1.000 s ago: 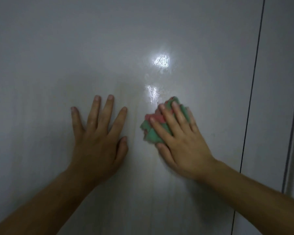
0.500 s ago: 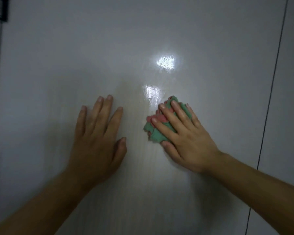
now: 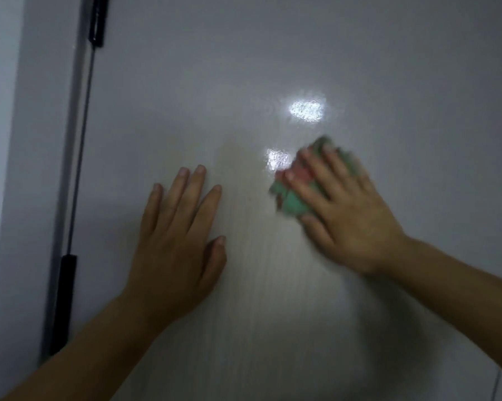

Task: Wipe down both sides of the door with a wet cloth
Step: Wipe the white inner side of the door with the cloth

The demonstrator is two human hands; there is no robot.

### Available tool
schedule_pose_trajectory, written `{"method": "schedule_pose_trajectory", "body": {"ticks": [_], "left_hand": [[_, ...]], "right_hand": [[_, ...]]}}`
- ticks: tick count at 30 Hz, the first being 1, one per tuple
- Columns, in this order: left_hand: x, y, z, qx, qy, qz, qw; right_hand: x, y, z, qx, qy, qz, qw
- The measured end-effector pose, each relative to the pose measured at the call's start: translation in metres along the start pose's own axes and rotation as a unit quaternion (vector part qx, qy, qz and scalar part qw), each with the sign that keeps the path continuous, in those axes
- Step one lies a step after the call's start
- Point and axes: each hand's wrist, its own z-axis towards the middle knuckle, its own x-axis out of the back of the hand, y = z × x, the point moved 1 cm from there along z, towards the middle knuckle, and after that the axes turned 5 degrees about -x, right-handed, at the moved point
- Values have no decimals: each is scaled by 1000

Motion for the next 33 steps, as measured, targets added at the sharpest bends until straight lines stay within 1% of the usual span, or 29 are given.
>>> {"method": "schedule_pose_trajectory", "body": {"ticks": [2, 3, 4, 5, 7, 9, 11, 12, 16, 17, 18, 19, 21, 23, 25, 26, 27, 30, 31, 32, 33], "left_hand": [[0, -15, -9, 20, 1, 22, 1000], [0, -20, -13, 35, 1, 30, 999], [0, -27, -18, 49, 1, 33, 998], [1, -31, -22, 59, 1, 33, 998], [0, -33, -26, 62, -2, 28, 998], [1, -38, -30, 52, -8, 28, 998], [2, -44, -31, 43, -12, 23, 999], [3, -47, -32, 37, -13, 22, 999], [6, -55, -39, 28, -5, 9, 1000], [6, -56, -43, 39, 0, 4, 999], [7, -57, -49, 51, 3, 6, 999], [7, -58, -55, 60, 4, 14, 998], [9, -61, -66, 61, -2, 27, 998], [10, -65, -75, 50, -9, 18, 999], [12, -68, -78, 39, -12, 8, 999], [12, -68, -78, 36, -14, 9, 999], [12, -68, -79, 35, -17, 11, 999], [11, -64, -82, 45, -29, 15, 998], [10, -62, -85, 51, -32, 13, 998], [10, -60, -89, 57, -36, 9, 998], [9, -57, -93, 61, -40, 6, 997]], "right_hand": [[6, 7, 32, -99, 25, 16, 995], [6, 2, 42, -132, 31, 25, 990], [4, -11, 46, -137, 36, 28, 990], [0, -25, 42, -114, 35, 27, 993], [-8, -54, 22, -25, 12, 25, 999], [-10, -72, 7, 50, -13, 32, 998], [-6, -68, 16, 87, -21, 19, 996], [-4, -62, 28, 77, -17, 10, 997], [6, -46, 89, -78, 25, 15, 996], [5, -52, 94, -93, 33, 17, 995], [3, -61, 92, -79, 36, 18, 996], [-1, -72, 84, -47, 34, 20, 998], [-9, -98, 59, 37, 12, 29, 999], [-13, -118, 38, 101, -18, 36, 994], [-12, -117, 44, 131, -22, 27, 991], [-10, -113, 56, 123, -14, 18, 992], [-8, -107, 73, 94, 0, 13, 996], [0, -98, 126, -26, 28, 26, 999], [0, -104, 134, -45, 31, 28, 998], [-2, -113, 135, -38, 33, 29, 998], [-5, -123, 129, -11, 29, 29, 999]]}}
